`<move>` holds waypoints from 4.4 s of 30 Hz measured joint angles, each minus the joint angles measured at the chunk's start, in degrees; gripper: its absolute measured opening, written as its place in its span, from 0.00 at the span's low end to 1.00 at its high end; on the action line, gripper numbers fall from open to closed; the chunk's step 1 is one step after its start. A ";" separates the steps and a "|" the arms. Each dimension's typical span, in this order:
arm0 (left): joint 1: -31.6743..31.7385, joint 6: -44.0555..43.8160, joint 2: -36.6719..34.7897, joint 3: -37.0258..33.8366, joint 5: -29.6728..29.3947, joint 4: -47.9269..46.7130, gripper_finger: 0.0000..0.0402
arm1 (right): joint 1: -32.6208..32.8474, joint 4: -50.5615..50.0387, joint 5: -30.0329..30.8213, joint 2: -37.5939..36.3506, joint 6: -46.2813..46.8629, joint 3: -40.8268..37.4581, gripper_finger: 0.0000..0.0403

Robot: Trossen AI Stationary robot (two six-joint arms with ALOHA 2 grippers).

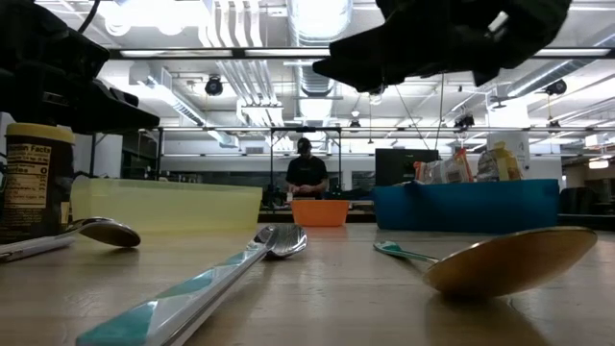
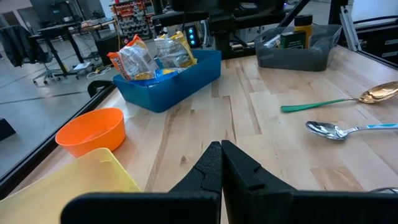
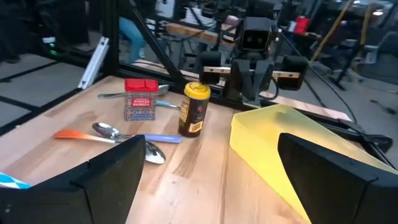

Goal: Pick & Place Food Item
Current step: Put the yellow seasoning bottle into the black bin

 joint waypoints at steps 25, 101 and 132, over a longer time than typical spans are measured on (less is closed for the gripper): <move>0.00 0.00 0.00 0.00 0.01 0.00 0.00 | -10.58 -13.24 -5.61 -0.20 0.46 8.06 0.90; -25.56 -67.01 38.66 52.99 -18.20 -69.47 0.00 | -10.56 -13.35 -5.55 -0.21 0.47 10.11 0.90; -47.87 -94.74 52.83 50.38 -26.30 -70.46 0.83 | -10.56 -13.39 -5.55 -0.19 0.48 10.11 0.90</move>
